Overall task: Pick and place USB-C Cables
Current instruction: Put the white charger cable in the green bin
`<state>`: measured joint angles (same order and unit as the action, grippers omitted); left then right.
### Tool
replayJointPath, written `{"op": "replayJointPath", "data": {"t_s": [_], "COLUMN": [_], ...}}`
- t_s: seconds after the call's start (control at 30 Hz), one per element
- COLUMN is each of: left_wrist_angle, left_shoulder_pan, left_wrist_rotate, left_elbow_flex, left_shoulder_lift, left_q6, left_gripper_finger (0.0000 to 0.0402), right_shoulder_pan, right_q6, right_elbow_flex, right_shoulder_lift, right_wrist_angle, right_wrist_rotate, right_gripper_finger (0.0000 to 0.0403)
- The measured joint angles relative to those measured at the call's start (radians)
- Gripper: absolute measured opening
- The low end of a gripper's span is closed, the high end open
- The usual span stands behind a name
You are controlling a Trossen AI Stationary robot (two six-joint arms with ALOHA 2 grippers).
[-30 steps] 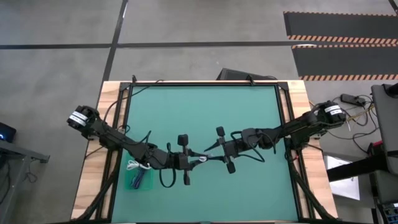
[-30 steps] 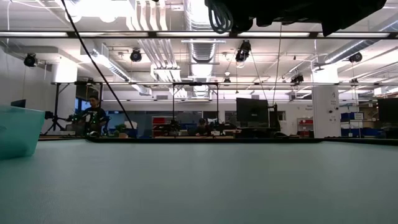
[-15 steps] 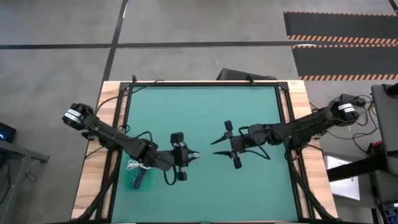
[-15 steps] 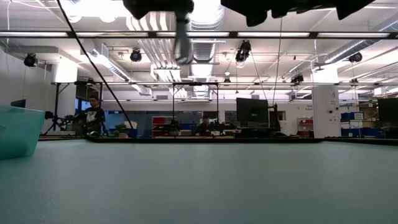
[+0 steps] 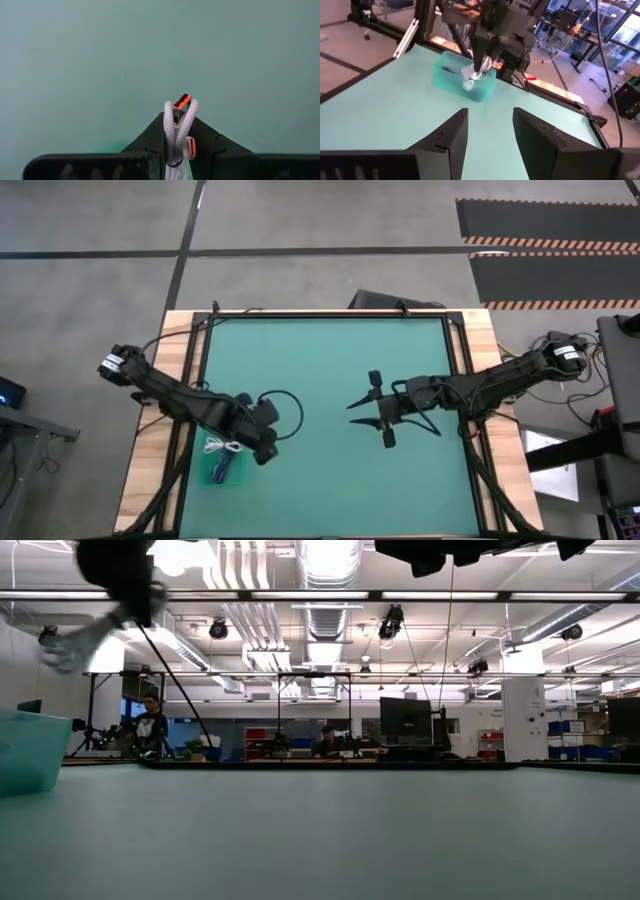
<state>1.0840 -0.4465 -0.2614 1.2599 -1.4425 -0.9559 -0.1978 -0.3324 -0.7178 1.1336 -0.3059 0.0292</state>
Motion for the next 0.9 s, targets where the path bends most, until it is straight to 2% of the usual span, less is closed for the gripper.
{"op": "replayJointPath", "data": {"t_s": [0.3, 0.67, 0.9], "left_wrist_angle": [0.279, 0.320, 0.277], "left_shoulder_pan": [0.000, 0.000, 0.000], "left_wrist_rotate": [0.326, 0.439, 0.448], "left_elbow_flex": [-0.015, -0.113, -0.173], "left_shoulder_lift": [0.000, -0.004, -0.004], "left_q6": [-0.277, -0.376, -0.423], "left_gripper_finger": [0.0033, 0.0034, 0.0034], "right_shoulder_pan": [0.000, 0.000, 0.000], "right_q6": [-0.012, -0.018, -0.017], "right_elbow_flex": [0.002, 0.002, 0.002], "right_shoulder_lift": [0.001, 0.001, 0.001], "right_wrist_angle": [0.021, 0.047, 0.058], "right_wrist_rotate": [0.000, 0.000, 0.000], "right_gripper_finger": [0.0143, 0.0141, 0.0137]}}
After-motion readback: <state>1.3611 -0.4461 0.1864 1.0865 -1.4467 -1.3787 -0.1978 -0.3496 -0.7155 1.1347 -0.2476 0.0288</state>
